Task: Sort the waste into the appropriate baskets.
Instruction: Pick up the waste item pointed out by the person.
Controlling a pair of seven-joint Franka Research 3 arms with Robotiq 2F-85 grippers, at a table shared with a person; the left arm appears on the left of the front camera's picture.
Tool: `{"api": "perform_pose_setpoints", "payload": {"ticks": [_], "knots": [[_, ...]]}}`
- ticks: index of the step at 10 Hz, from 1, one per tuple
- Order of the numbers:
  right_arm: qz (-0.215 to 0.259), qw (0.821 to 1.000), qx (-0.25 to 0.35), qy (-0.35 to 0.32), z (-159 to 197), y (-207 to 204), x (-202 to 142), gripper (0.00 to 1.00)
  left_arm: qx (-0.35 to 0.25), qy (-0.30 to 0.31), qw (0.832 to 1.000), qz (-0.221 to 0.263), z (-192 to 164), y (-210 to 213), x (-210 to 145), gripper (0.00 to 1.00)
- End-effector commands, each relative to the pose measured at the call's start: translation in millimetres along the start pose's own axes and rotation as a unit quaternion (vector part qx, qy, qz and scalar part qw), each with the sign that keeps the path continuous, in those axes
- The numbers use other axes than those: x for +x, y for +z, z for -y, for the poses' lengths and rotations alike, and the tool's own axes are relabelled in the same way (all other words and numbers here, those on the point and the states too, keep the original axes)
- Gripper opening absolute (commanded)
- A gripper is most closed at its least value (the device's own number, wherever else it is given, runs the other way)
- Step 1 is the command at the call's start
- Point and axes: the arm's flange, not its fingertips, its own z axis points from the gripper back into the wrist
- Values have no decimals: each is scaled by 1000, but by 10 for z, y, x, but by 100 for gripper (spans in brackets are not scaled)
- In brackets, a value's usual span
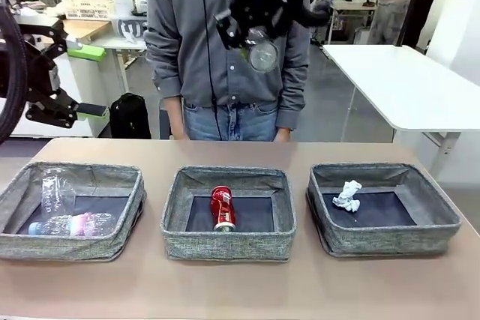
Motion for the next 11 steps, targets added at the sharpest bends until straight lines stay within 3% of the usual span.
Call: {"api": "perform_pose_setpoints", "payload": {"ticks": [1,4,7,10,11], "knots": [[-23,1000,-1,-16,143,-139,-62,40,-12,-9,1000,1,12,6,10,100],[-12,1000,-5,-8,88,-104,22,40,-12,-9,1000,1,12,6,10,100],[-11,991,-43,-127,-428,750,72,40,-12,-9,1000,1,12,6,10,100],[-25,984,-23,-177,-342,722,45,40,-12,-9,1000,1,12,6,10,100],[-20,990,-26,-134,-259,853,-160,40,-12,-9,1000,1,12,6,10,100]]}}
